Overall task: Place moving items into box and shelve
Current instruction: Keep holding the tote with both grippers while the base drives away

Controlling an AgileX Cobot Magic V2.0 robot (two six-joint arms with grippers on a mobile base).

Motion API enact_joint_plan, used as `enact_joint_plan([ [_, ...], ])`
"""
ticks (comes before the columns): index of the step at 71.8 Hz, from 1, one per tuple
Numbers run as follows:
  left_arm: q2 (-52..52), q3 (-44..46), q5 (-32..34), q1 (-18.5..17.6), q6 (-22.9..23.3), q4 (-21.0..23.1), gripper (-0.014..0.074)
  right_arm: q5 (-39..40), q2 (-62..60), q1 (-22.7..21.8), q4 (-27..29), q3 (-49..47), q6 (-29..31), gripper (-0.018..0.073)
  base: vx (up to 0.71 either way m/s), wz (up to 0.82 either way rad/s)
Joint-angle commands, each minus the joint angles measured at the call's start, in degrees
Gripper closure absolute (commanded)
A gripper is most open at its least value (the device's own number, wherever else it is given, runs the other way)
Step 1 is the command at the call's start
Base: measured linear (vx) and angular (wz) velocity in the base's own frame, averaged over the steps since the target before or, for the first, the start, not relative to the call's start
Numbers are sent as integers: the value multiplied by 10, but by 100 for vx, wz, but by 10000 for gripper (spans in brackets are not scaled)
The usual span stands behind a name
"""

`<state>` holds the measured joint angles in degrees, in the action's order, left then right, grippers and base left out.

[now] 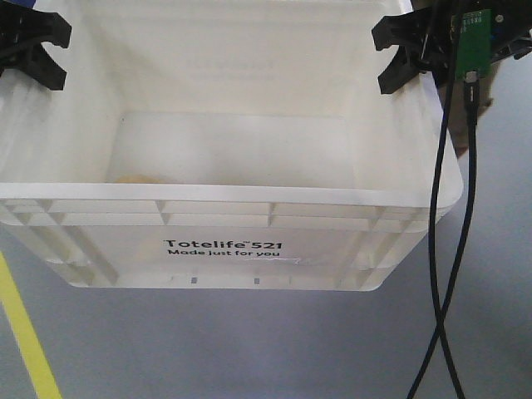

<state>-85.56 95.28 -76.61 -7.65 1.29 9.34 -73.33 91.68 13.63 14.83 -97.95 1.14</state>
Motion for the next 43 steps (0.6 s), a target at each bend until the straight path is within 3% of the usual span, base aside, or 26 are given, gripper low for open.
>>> enact_joint_plan([
  [1, 26, 27, 58, -14, -1, 132, 597, 41, -34, 15, 153, -24, 16, 562, 16, 64],
  [43, 26, 27, 58, -14, -1, 132, 597, 36, -34, 15, 153, -24, 16, 562, 18, 60],
])
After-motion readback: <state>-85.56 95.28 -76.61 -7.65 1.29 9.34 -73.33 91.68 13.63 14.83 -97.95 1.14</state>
